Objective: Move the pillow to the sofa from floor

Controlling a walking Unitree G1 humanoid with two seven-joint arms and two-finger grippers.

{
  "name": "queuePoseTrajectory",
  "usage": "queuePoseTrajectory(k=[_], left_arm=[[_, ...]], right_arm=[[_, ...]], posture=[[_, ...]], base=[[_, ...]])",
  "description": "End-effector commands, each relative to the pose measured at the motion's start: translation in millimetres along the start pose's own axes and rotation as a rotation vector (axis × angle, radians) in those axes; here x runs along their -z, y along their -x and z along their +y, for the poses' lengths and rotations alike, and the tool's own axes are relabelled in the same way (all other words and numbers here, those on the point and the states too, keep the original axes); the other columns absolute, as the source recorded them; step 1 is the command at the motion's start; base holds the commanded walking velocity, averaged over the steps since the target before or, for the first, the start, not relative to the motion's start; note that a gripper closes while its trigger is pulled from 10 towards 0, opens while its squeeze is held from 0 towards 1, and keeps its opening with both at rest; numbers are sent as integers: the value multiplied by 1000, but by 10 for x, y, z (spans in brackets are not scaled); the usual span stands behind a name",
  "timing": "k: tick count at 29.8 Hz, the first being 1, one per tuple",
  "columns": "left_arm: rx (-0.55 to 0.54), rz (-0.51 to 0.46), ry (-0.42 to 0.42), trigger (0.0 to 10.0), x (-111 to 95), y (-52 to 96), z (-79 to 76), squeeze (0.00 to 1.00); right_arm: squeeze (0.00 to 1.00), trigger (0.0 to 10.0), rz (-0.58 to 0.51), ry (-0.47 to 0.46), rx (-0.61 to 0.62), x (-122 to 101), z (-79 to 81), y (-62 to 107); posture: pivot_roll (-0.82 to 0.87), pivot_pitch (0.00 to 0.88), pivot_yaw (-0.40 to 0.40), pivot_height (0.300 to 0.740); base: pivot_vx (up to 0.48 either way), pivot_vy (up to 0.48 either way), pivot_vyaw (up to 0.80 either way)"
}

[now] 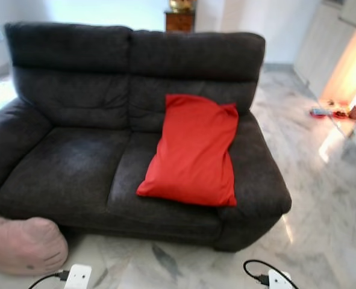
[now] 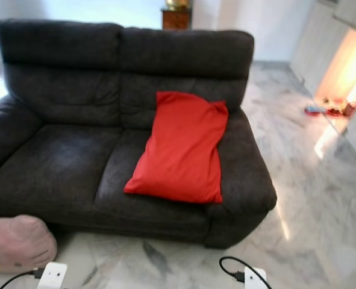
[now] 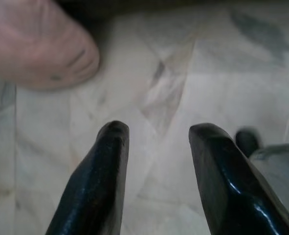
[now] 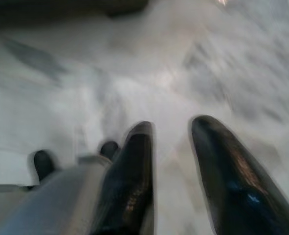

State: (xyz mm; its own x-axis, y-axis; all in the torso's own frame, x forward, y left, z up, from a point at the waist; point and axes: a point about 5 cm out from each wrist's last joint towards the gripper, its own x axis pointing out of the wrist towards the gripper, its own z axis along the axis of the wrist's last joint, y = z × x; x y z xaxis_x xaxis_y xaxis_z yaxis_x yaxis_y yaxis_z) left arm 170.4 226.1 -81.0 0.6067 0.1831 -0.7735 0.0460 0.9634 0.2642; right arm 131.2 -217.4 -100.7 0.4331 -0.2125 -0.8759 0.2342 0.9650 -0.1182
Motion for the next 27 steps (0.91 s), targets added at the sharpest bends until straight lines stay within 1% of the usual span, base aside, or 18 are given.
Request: queuePoseTrajectory(k=[1, 8, 11, 14, 16, 19, 27], left_arm=[[-19, 22, -18, 10000, 43, 6, 101, 0], [-17, 26, -23, 10000, 67, 13, 115, 0], [-15, 30, -23, 10000, 81, 16, 109, 0], [-12, 37, -23, 10000, 106, 23, 88, 0], [-11, 40, -23, 10000, 115, 25, 78, 0], [-9, 48, -23, 10000, 136, 30, 62, 0], [-8, 61, -22, 10000, 193, 46, 85, 0]], right_arm=[[0, 10000, -24, 5, -30, -97, 129, -10], [0, 10000, -19, 10, -39, -95, 171, -9], [0, 10000, -15, 15, -41, -85, 166, -8], [0, 10000, -14, 16, -40, -77, 136, -8], [0, 10000, -14, 33, -39, -75, 116, -9], [0, 10000, -18, 19, -42, -73, 80, -9], [0, 10000, -9, 32, -46, -49, 5, -7]], posture=[[17, 0, -5, 740], [18, 0, -6, 740], [19, 0, -8, 740], [23, 0, -13, 740], [23, 0, -15, 740], [26, 0, -18, 740], [30, 0, -24, 740]], base=[[0, 480, 0], [0, 480, 0], [0, 480, 0], [0, 480, 0], [0, 480, 0], [0, 480, 0], [0, 479, 0]])
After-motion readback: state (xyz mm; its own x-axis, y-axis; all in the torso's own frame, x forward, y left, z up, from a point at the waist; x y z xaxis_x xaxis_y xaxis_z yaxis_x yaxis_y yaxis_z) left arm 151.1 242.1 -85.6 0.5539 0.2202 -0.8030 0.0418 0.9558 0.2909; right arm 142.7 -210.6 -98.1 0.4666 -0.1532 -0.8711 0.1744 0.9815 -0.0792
